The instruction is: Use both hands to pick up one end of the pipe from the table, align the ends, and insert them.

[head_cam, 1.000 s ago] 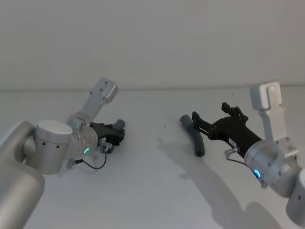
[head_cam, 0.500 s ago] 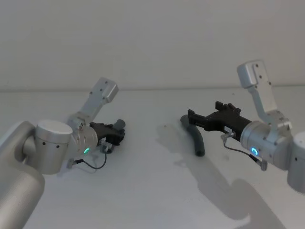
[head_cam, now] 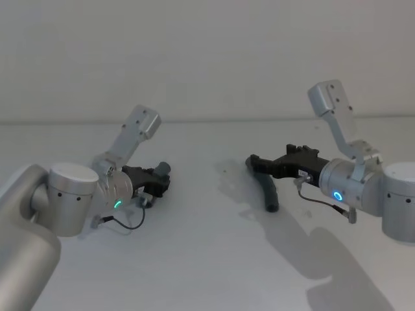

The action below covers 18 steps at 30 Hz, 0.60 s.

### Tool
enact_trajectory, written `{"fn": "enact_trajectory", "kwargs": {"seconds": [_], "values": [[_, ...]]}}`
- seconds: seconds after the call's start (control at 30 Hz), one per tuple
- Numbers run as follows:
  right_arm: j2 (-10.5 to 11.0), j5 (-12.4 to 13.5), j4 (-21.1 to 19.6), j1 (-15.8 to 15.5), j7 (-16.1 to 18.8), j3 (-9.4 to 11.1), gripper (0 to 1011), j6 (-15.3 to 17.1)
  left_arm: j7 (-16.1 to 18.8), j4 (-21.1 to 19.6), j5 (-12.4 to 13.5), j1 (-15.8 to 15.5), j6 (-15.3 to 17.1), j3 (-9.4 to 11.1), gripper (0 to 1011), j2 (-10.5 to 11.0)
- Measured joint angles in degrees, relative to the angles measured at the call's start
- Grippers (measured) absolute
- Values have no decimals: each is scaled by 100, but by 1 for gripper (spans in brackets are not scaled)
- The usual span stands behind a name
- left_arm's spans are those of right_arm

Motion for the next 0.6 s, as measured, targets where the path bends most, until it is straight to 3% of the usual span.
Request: {"fn": "enact_trajectory", "kwargs": {"seconds": [0.6], "values": [[-88, -247, 570, 231, 108, -226, 1000, -169, 0, 0, 1, 0, 1, 0, 345, 0]]}}
